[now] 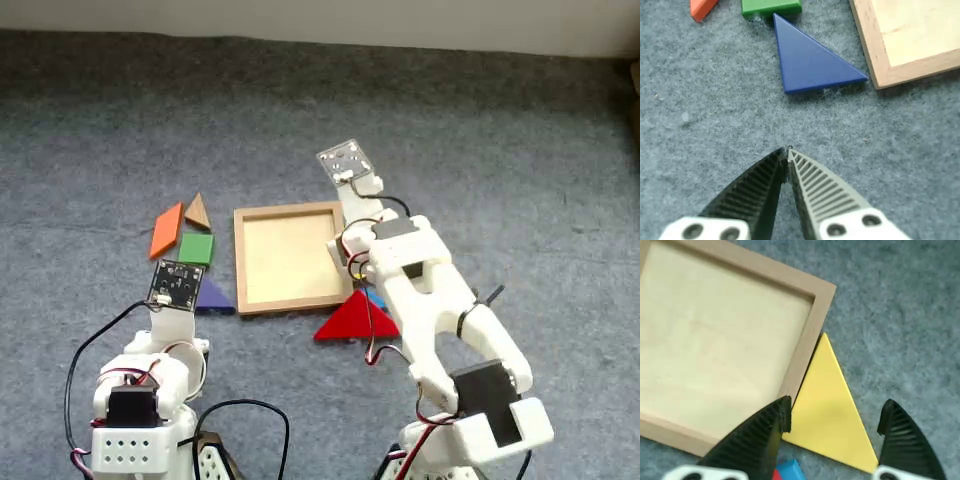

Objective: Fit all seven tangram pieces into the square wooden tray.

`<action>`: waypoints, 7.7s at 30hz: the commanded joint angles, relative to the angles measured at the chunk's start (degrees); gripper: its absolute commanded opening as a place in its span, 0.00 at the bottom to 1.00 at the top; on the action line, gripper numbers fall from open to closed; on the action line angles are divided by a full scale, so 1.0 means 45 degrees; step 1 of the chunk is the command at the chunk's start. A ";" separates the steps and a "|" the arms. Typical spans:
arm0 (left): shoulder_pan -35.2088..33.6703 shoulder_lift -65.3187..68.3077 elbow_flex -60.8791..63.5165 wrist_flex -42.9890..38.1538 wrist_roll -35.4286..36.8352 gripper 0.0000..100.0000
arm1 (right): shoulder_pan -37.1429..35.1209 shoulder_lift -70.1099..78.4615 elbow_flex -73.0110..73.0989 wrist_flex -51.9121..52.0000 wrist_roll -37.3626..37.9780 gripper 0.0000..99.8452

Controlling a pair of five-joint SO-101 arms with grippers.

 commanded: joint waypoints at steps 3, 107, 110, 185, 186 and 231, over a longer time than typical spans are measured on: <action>-0.0166 -0.0498 0.0244 0.0098 0.0117 0.01 | -0.0010 0.0557 -0.0752 -0.1280 -0.0137 0.28; -0.0166 -0.0498 0.0244 0.0098 0.0117 0.01 | 0.0733 -0.1729 -0.3390 0.5597 0.0918 0.21; -0.0166 -0.0498 0.0244 0.0098 0.0117 0.01 | 0.0166 -0.1748 -0.3468 0.5519 -0.0078 0.21; -0.0166 -0.0498 0.0244 0.0098 0.0117 0.01 | -0.2940 0.4269 -0.6398 0.3663 -0.2168 0.03; -0.0166 -0.0498 0.0244 0.0098 0.0117 0.01 | -0.2764 0.4269 -0.6398 0.3663 -0.2168 0.03; -0.0166 -0.0498 0.0244 0.0098 0.0117 0.01 | -0.0205 -0.6437 0.2178 0.5968 0.6505 0.37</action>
